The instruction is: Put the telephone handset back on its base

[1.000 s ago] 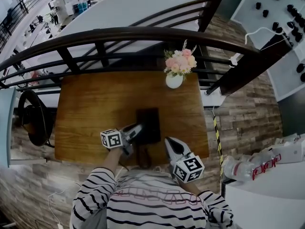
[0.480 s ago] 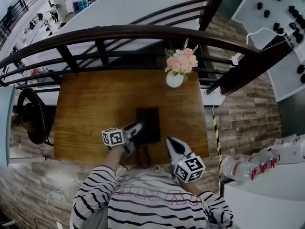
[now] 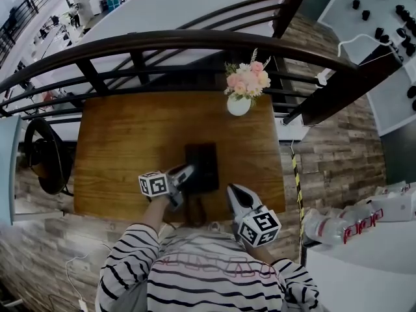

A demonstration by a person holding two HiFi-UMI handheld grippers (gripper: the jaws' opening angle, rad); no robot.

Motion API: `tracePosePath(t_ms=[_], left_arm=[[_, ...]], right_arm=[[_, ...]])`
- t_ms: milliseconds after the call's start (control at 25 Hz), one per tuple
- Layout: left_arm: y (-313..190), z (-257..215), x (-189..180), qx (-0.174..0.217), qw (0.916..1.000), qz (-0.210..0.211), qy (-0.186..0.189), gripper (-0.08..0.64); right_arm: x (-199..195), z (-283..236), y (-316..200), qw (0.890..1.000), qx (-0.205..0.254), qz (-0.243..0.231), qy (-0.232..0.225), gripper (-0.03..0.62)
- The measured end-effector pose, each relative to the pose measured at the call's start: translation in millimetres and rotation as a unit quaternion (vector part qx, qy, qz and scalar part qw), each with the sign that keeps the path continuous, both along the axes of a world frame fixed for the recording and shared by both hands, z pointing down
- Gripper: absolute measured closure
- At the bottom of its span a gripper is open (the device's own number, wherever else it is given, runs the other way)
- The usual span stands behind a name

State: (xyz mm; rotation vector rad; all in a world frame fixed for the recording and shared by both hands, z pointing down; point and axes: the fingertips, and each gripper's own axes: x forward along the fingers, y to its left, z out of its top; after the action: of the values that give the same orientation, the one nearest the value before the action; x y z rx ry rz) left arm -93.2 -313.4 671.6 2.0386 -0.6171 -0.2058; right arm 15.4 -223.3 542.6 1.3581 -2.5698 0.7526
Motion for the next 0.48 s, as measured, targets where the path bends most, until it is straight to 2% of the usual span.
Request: tracePosePath(t_ms=[280,480], left_arm=[[5,18,0,-0.032,0.9992,0.019,0.016,0.485],[4,13,-1,-0.033,0.9989,0.014,0.031,0.484]], right_arm=[[1,1,-1,1.000,0.001,-0.003,0.001,0.592],[2,0,-1,1.000,0.000,-0.006,0.001,0.592]])
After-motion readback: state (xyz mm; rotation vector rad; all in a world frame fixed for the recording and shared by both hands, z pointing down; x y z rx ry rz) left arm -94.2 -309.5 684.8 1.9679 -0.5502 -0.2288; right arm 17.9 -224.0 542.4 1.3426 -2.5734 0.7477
